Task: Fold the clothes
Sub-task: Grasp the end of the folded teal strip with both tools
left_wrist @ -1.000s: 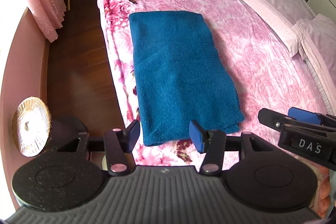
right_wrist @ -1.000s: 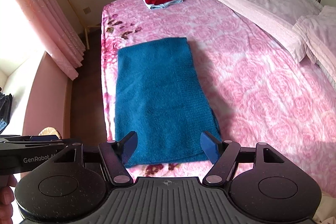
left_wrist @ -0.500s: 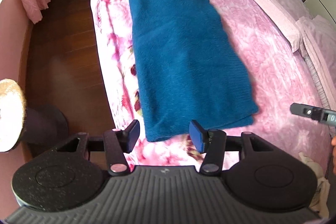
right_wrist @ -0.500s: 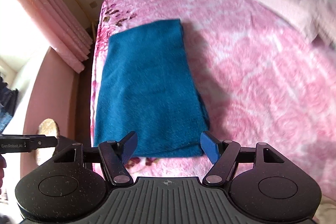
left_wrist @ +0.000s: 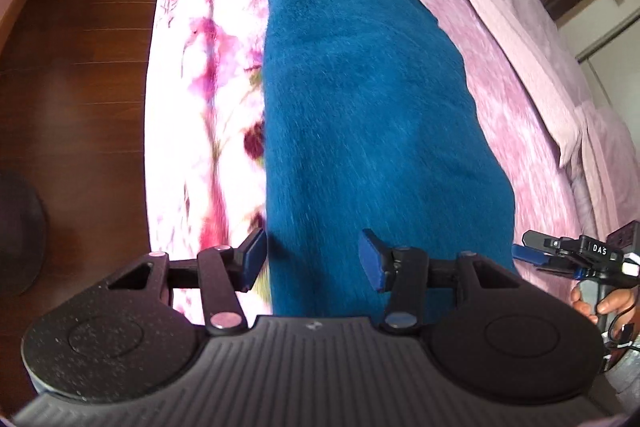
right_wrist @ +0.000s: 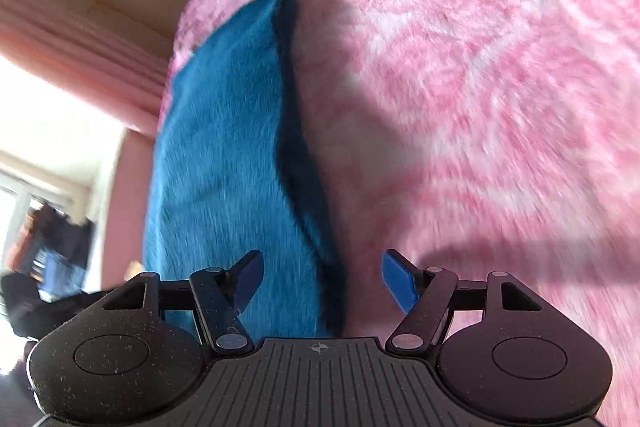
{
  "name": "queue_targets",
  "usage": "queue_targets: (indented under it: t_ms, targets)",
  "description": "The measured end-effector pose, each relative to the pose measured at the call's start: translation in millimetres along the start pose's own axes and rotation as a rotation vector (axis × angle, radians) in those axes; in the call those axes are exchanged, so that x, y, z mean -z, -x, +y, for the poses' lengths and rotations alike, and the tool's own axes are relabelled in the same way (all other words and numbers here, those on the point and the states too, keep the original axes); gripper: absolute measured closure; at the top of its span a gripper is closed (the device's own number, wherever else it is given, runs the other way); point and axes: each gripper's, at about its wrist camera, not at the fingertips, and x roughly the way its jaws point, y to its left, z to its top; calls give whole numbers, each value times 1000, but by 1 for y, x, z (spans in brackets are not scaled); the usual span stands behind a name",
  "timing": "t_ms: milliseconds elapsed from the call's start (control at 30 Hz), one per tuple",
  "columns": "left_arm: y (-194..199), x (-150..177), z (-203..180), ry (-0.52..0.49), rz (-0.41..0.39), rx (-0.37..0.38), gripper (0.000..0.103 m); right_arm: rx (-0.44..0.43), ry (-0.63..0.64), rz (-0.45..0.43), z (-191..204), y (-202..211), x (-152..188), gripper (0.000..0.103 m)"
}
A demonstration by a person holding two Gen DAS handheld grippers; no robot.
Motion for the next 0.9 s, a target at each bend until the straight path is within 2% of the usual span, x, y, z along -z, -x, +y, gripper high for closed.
queue_targets:
  t_ms: [133, 300, 400, 533, 633, 767, 833, 900]
  targets:
    - [-12, -4, 15, 51, -38, 59, 60, -122, -11, 53, -12, -26, -22, 34]
    - [-17, 3, 34, 127, -47, 151, 61, -221, -42, 136, -21, -44, -37, 34]
    - [-15, 11, 44, 170, -25, 195, 63, -253, -53, 222, -25, -47, -34, 53]
    - [-14, 23, 54, 205, 29, 247, 64, -317, -70, 315, -30, -48, -17, 55]
    - [-16, 28, 65, 253, 54, 300, 64, -347, -106, 311, -36, -47, -9, 55]
    - [-27, 22, 86, 395, 46, 396, 63, -380, -183, 289, -43, -54, -13, 56]
    - [-30, 19, 86, 398, 34, 418, 64, -395, -209, 278, -45, -59, -16, 61]
    - [-33, 18, 81, 368, 40, 432, 71, -392, -224, 273, -47, -64, -18, 70]
